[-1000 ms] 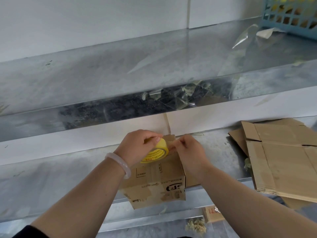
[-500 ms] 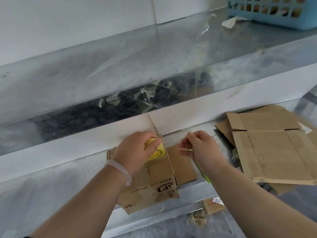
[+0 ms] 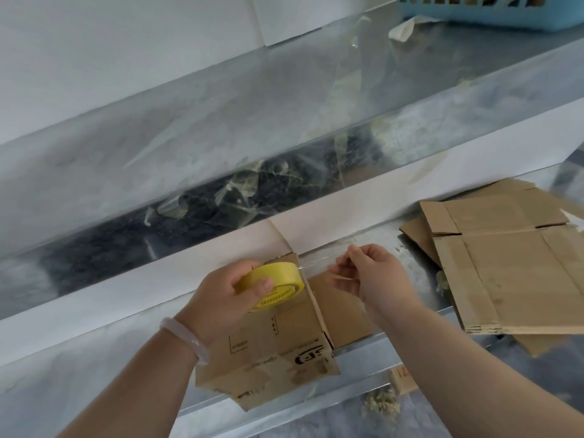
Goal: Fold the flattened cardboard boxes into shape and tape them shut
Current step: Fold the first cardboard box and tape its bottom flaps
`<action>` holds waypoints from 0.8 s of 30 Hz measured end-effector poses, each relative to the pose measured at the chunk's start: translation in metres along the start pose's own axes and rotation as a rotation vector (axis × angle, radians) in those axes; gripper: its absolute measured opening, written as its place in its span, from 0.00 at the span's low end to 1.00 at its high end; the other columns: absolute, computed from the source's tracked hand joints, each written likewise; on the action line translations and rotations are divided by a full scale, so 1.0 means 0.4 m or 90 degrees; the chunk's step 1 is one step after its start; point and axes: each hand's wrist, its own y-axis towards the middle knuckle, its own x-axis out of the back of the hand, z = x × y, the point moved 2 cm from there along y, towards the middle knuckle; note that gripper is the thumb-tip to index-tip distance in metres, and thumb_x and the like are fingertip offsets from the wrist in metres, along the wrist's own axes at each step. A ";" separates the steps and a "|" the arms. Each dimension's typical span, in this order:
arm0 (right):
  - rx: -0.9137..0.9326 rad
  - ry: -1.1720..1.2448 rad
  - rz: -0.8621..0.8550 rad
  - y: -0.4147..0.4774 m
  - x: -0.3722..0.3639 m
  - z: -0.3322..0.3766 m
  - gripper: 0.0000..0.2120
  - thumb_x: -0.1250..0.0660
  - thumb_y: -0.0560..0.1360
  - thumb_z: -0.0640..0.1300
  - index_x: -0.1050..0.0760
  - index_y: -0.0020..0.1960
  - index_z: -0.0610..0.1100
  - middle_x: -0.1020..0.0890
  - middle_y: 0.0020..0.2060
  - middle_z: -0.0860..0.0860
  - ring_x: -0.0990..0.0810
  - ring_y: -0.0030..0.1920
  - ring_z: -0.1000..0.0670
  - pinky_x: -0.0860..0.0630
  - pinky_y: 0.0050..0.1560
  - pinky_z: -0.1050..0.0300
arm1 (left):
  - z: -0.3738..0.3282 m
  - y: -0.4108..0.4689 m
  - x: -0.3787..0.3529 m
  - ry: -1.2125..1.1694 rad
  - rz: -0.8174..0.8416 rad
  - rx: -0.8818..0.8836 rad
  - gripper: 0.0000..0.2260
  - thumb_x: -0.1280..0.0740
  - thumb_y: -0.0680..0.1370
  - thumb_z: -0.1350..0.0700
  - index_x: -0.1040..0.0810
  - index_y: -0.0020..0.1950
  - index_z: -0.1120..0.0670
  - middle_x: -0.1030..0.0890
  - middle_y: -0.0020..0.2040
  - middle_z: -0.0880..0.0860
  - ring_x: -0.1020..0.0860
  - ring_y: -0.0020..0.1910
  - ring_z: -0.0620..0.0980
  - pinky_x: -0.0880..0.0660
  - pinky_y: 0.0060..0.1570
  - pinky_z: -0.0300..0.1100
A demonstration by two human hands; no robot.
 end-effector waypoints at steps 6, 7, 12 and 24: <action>-0.011 -0.023 -0.026 0.008 0.014 -0.011 0.07 0.41 0.83 0.39 0.28 0.50 0.36 0.21 0.39 0.42 0.17 0.35 0.49 0.17 0.38 0.50 | -0.002 -0.003 -0.007 0.129 -0.090 0.022 0.09 0.30 0.72 0.41 0.24 0.50 0.39 0.21 0.46 0.41 0.23 0.46 0.40 0.29 0.42 0.35; -0.011 -0.031 -0.029 0.009 0.017 -0.014 0.07 0.41 0.83 0.39 0.28 0.50 0.36 0.21 0.39 0.43 0.17 0.35 0.49 0.17 0.39 0.49 | -0.004 -0.006 -0.008 0.154 -0.099 0.018 0.12 0.30 0.71 0.39 0.23 0.52 0.40 0.21 0.47 0.40 0.24 0.47 0.40 0.28 0.44 0.37; -0.047 -0.038 -0.060 0.021 0.040 -0.044 0.08 0.40 0.83 0.40 0.27 0.49 0.36 0.20 0.33 0.45 0.18 0.34 0.49 0.17 0.42 0.46 | -0.040 -0.008 -0.021 0.274 -0.086 -0.020 0.13 0.33 0.72 0.37 0.23 0.53 0.40 0.25 0.44 0.39 0.27 0.43 0.39 0.27 0.43 0.39; -0.200 0.022 -0.093 0.073 0.038 -0.152 0.12 0.40 0.83 0.43 0.28 0.44 0.38 0.24 0.36 0.44 0.20 0.34 0.49 0.18 0.33 0.50 | -0.052 0.008 -0.062 0.332 -0.050 -0.039 0.15 0.33 0.74 0.40 0.22 0.59 0.42 0.27 0.46 0.38 0.29 0.44 0.40 0.35 0.40 0.33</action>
